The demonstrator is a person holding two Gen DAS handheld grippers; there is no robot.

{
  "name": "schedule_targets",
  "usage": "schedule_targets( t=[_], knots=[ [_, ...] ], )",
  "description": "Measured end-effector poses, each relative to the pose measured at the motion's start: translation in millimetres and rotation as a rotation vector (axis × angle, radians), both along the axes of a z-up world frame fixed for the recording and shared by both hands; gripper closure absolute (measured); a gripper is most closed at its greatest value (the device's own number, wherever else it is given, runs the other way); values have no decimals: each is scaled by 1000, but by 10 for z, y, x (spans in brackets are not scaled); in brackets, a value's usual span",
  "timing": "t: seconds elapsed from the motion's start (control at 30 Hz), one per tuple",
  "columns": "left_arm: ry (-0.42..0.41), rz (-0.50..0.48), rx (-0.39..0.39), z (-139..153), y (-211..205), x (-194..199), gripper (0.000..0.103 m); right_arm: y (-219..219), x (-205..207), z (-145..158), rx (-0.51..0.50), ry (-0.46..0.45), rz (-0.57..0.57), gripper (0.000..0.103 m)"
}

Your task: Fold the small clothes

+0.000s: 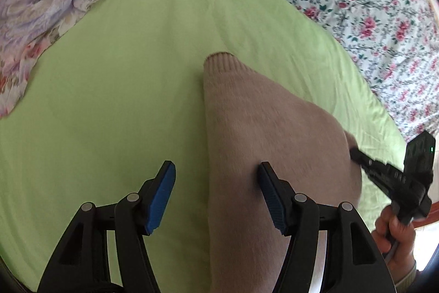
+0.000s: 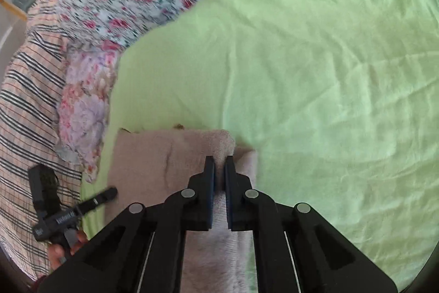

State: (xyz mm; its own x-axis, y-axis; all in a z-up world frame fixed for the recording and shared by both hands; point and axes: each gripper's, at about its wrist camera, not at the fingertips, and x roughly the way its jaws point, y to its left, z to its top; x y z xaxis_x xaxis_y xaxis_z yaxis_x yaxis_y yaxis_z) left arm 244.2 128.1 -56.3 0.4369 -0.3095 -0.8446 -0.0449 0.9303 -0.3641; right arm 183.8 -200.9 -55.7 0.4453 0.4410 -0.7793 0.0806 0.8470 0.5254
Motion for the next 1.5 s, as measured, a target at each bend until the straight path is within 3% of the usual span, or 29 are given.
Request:
schedule_targets(
  t=[0.07, 0.13, 0.17, 0.4, 0.57, 0.7, 1.1, 1.5],
  knots=[
    [7, 15, 12, -37, 10, 116, 39, -25, 0, -5, 2, 20, -20, 87],
    [11, 31, 25, -32, 13, 210, 41, -86, -48, 77, -2, 15, -51, 65],
    [9, 37, 28, -17, 22, 231, 41, -114, -81, 111, -3, 6, -58, 63],
    [-36, 50, 10, 169, 145, -108, 43, -243, -535, 469, 13, -56, -72, 58],
    [-51, 28, 22, 219, 85, -686, 41, -180, -949, 611, 21, -72, -50, 49],
    [-47, 1, 37, 207, 3, -1128, 40, -19, -1251, 610, -44, -78, 29, 42],
    [-81, -114, 259, 170, -233, -2224, 30, 400, -2104, 507, -236, -141, 246, 23],
    [-73, -111, 414, 45, -189, -2790, 23, 529, -2569, 350, -301, -124, 337, 22]
  ],
)
